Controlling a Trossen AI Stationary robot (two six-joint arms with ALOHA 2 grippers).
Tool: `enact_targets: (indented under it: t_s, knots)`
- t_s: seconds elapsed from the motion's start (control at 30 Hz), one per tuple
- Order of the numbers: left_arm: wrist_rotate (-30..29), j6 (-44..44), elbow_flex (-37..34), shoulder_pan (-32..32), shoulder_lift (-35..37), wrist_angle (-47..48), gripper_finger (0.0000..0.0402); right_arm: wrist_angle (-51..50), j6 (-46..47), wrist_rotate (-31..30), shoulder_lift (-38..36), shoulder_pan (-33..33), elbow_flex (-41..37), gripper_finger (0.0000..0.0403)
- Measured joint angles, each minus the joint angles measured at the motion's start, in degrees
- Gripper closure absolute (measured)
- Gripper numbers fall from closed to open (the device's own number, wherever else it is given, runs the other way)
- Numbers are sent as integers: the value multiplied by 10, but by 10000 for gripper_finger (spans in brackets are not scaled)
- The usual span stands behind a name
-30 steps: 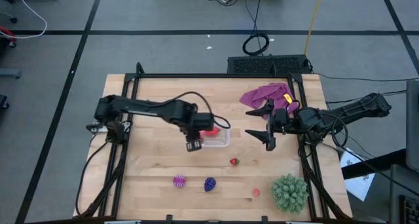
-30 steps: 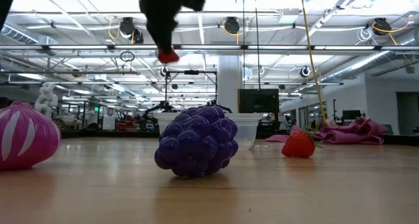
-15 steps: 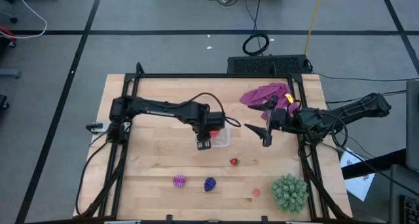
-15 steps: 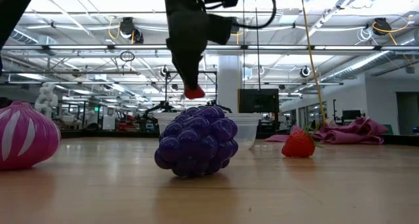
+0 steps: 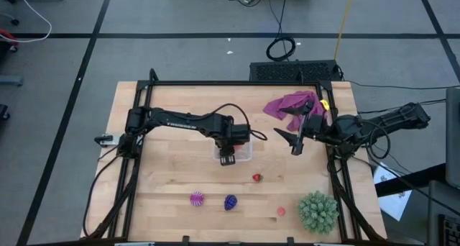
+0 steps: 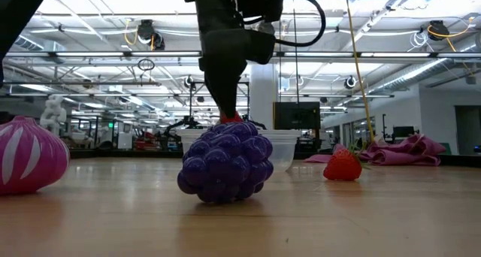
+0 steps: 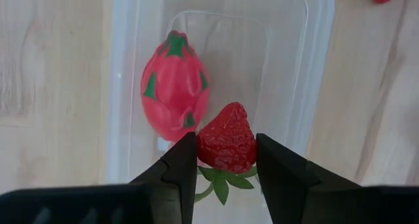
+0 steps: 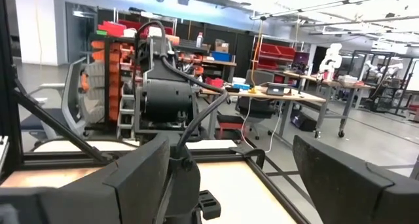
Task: Pick and placing Produce into tupperware
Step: Put the left red strawberry fruit into the transparent container
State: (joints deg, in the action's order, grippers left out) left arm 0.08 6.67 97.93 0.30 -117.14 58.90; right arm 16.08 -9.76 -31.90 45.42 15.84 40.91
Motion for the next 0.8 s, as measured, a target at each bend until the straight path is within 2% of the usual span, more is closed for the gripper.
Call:
enact_targets:
  t_s: [0.57, 0.8]
  knots:
    - [5, 6, -9, -15, -13, -34, 272, -1, 7, 2, -6, 0, 0, 86]
    - [5, 4, -9, -15, -40, -45, 272, -3, 12, 4, -6, 0, 0, 86]
